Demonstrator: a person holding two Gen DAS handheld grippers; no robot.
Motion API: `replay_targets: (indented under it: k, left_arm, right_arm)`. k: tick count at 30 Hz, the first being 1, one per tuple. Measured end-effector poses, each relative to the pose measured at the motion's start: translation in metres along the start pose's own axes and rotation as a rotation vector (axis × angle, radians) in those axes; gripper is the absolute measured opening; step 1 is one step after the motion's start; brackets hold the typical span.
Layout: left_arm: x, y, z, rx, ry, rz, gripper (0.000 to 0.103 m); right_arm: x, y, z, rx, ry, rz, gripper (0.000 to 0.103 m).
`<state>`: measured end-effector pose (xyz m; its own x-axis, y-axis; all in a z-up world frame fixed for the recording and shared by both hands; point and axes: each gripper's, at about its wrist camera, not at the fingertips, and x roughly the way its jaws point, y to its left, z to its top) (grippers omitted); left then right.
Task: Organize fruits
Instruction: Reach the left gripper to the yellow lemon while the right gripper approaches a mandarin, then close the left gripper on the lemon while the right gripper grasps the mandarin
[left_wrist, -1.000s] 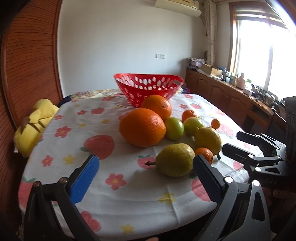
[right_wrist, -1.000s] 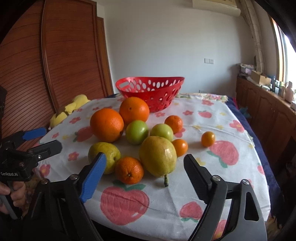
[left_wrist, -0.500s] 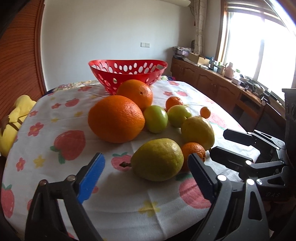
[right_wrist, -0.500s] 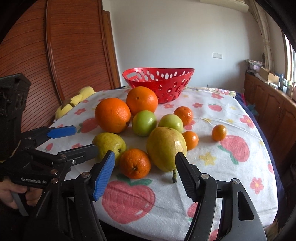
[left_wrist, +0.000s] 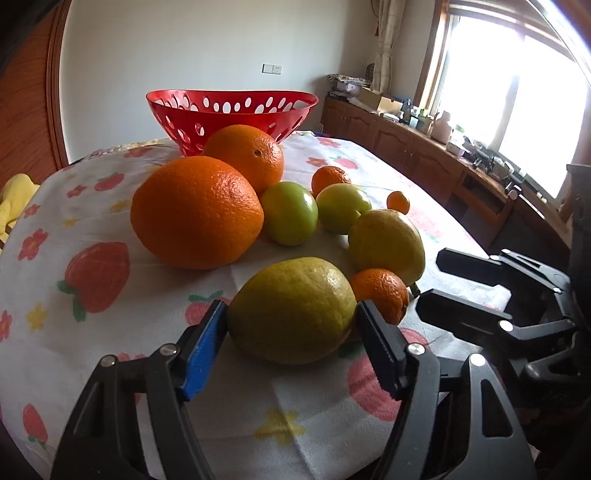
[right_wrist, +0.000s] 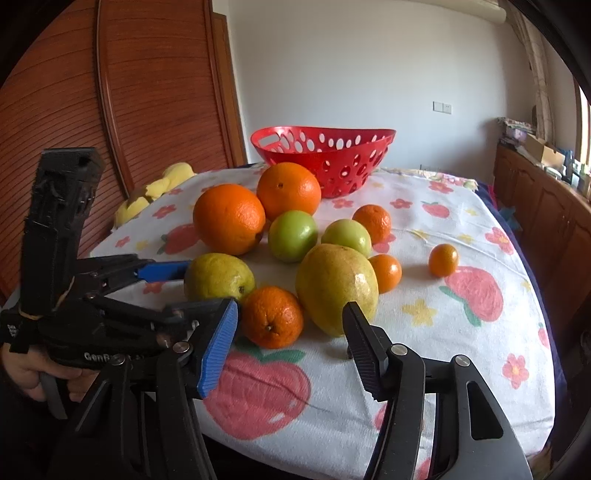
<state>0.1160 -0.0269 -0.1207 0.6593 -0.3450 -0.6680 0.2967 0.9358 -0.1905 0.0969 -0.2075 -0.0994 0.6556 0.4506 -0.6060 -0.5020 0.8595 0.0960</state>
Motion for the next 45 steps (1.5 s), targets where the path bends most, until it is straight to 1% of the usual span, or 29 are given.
replay_targets:
  k: [1, 5, 8, 12, 15, 21, 25, 28, 31, 33, 37, 40, 42, 45]
  left_arm:
    - [-0.001, 0.001, -0.001, 0.0, -0.002, -0.004, 0.07]
    - [-0.007, 0.007, -0.004, 0.006, -0.009, 0.053, 0.069]
    - [-0.013, 0.019, -0.008, -0.025, -0.008, 0.036, 0.069]
    - [-0.019, 0.024, -0.012, -0.03, -0.015, 0.056, 0.069]
    - [-0.022, 0.029, -0.013, -0.043, -0.02, 0.051, 0.069]
    - [-0.023, 0.031, -0.016, -0.041, -0.026, 0.051, 0.069]
    - [-0.028, 0.035, -0.02, -0.047, -0.034, 0.046, 0.069]
    - [-0.032, 0.039, -0.021, -0.052, -0.04, 0.05, 0.069]
    - [-0.034, 0.042, -0.022, -0.058, -0.043, 0.054, 0.069]
    - [-0.034, 0.043, -0.022, -0.059, -0.043, 0.055, 0.069]
    - [-0.034, 0.044, -0.023, -0.062, -0.042, 0.055, 0.069]
    - [-0.034, 0.041, -0.023, -0.058, -0.042, 0.053, 0.069]
    - [-0.034, 0.04, -0.022, -0.051, -0.042, 0.052, 0.069]
    - [-0.033, 0.039, -0.02, -0.044, -0.043, 0.052, 0.069]
  right_arm:
    - [0.001, 0.0, 0.0, 0.001, 0.004, 0.006, 0.061]
    - [0.008, 0.006, 0.0, -0.016, 0.019, 0.019, 0.06]
    - [0.014, 0.01, -0.001, -0.028, 0.036, 0.027, 0.059]
    - [0.023, 0.015, -0.004, -0.043, 0.056, 0.023, 0.058]
    - [0.031, 0.018, -0.005, -0.056, 0.07, 0.011, 0.058]
    - [0.038, 0.029, -0.003, -0.101, 0.071, -0.041, 0.059]
    - [0.047, 0.038, -0.003, -0.165, 0.074, -0.1, 0.059]
    - [0.053, 0.041, -0.001, -0.194, 0.078, -0.125, 0.058]
    - [0.058, 0.046, -0.001, -0.228, 0.076, -0.155, 0.055]
    - [0.061, 0.047, 0.0, -0.244, 0.072, -0.186, 0.046]
    - [0.062, 0.046, 0.001, -0.246, 0.063, -0.18, 0.045]
    - [0.06, 0.044, 0.002, -0.232, 0.062, -0.157, 0.044]
    - [0.058, 0.041, 0.004, -0.213, 0.062, -0.131, 0.044]
    - [0.053, 0.04, 0.009, -0.173, 0.056, -0.061, 0.044]
